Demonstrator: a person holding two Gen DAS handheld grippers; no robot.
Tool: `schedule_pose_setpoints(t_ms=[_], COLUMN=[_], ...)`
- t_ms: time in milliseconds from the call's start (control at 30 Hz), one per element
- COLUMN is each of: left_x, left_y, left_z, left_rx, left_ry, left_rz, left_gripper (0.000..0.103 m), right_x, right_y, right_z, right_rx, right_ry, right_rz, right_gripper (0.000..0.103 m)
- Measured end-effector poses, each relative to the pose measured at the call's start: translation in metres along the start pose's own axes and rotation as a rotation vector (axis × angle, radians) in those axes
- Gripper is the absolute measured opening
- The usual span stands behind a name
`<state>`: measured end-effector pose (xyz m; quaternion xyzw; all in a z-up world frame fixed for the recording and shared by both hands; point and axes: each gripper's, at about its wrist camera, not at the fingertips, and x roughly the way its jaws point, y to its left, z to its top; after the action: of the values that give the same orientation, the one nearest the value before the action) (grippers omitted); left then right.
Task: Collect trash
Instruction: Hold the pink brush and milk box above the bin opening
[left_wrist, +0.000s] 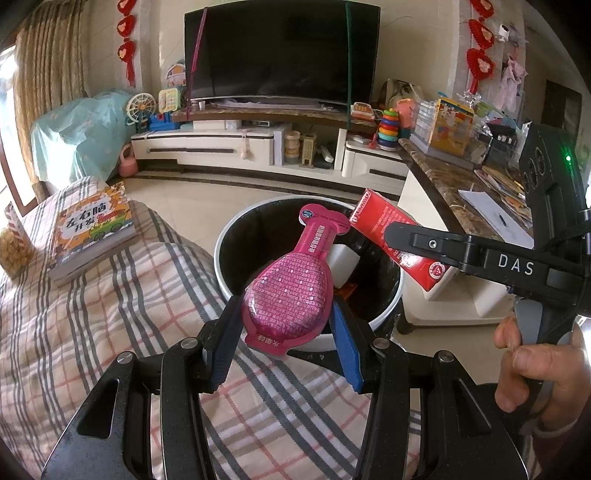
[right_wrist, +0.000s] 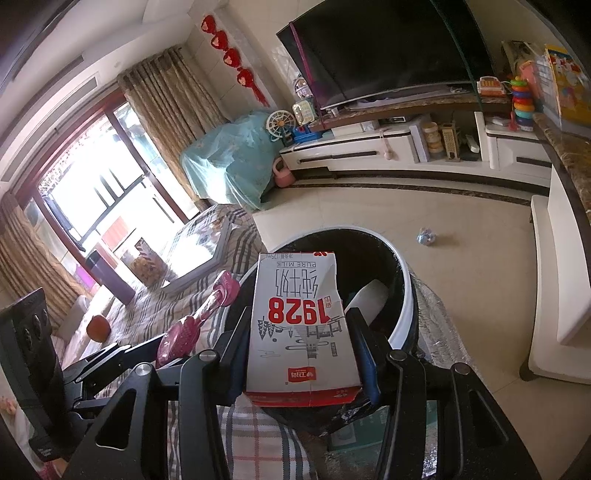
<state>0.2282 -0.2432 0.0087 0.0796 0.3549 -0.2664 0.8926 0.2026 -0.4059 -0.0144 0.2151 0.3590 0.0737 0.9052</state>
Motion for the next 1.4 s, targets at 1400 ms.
schedule_pose_setpoints(t_ms=[1400], left_x=[0.012], left_y=[0.000], left_z=[0.010], left_rx=[0.002], left_ry=[0.006], left_rz=[0.007], left_gripper=[0.047], right_x=[0.010], right_y=[-0.004], right_z=[0.005], right_rx=[0.018], right_ry=[0.008], right_rz=[-0.018], right_gripper=[0.050])
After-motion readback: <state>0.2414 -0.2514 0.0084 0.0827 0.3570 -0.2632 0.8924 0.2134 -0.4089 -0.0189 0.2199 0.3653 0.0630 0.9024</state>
